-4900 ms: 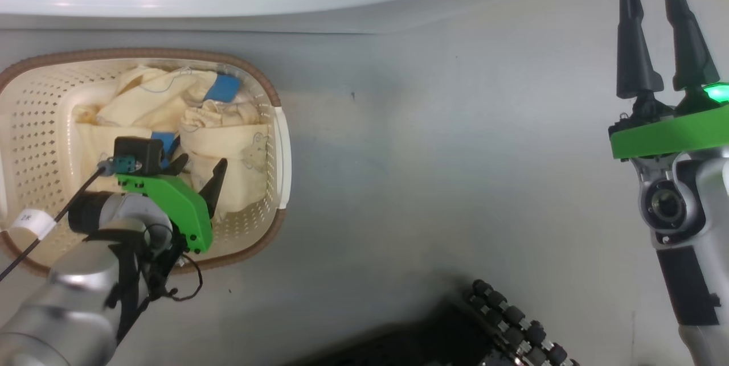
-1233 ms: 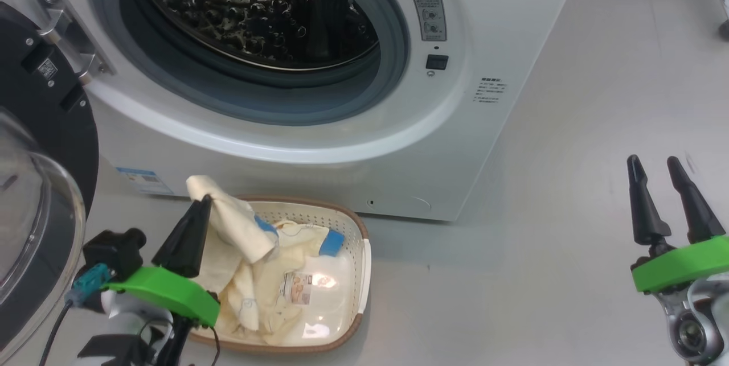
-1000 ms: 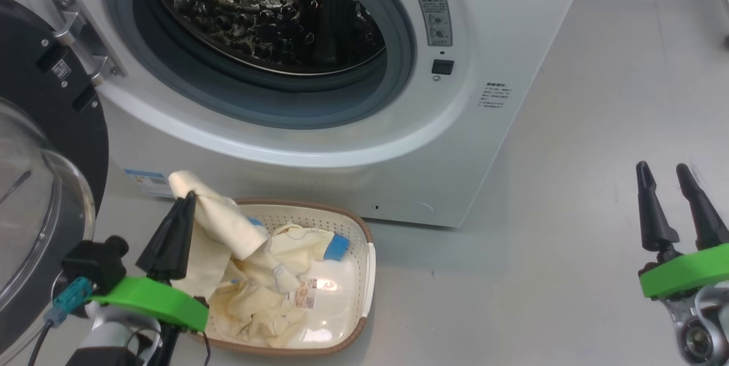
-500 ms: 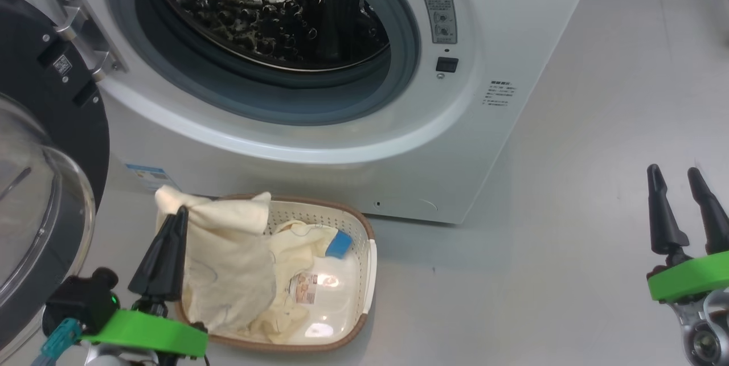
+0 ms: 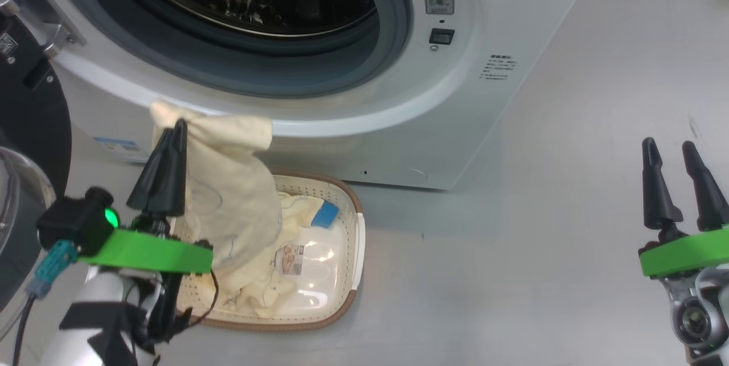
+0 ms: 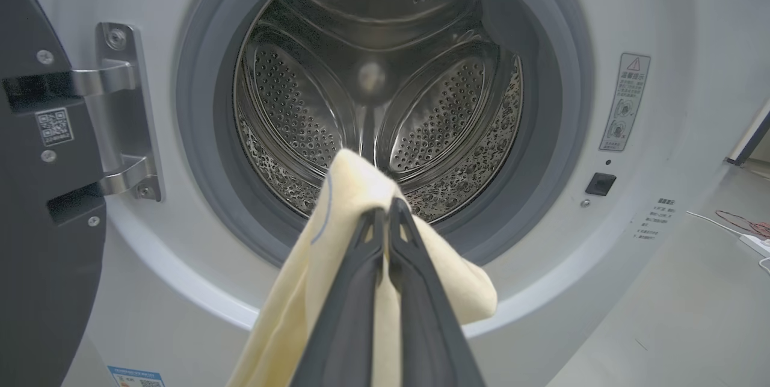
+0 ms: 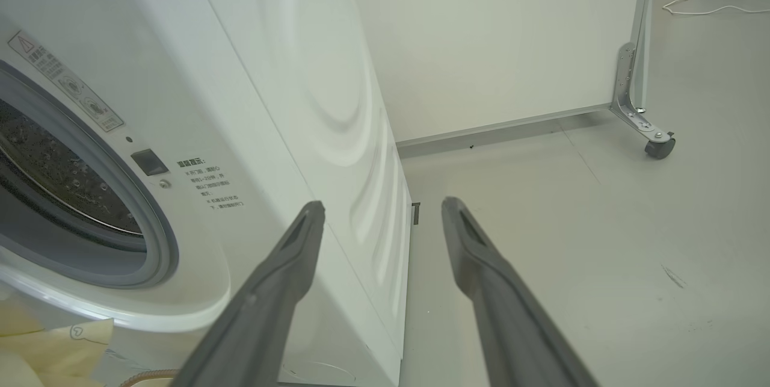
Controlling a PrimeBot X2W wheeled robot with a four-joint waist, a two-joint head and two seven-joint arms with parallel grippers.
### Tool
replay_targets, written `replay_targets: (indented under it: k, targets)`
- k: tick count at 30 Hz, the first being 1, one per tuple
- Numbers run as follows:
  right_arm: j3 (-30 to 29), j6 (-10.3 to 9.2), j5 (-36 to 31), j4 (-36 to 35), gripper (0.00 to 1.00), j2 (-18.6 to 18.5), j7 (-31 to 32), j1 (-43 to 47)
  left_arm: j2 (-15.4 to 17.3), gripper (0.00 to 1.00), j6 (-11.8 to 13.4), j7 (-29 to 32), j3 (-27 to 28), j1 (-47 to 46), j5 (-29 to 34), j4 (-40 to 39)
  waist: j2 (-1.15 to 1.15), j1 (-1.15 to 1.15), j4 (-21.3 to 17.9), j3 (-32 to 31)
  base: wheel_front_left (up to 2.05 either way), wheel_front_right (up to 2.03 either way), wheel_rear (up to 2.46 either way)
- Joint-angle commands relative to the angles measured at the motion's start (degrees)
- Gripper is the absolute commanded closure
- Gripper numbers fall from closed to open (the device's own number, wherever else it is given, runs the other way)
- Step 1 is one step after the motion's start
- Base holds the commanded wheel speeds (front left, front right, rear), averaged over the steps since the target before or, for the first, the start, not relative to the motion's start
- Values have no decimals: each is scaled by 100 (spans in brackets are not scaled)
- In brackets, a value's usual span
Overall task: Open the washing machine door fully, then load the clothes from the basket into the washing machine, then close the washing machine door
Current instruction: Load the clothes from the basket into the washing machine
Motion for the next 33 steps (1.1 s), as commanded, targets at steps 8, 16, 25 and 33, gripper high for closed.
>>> replay_targets:
  k: [8,16,25,33]
  targets:
    - [190,59,1,-149,0,23,-54,-402,148,100,1,-64,-175,-1824,-44,896,0,0,-248,428,0,0,0]
    - [369,59,32,-106,0,178,-54,-663,42,100,1,-64,-458,-3148,-157,2304,0,0,-549,677,0,0,0]
    - [544,59,61,-61,0,279,-54,-783,28,100,1,-64,-563,-3969,-242,3347,0,0,-825,802,0,0,0]
    - [734,59,106,-57,0,407,-54,-950,107,100,1,-64,-736,-4747,-320,4423,0,0,-1061,962,0,0,0]
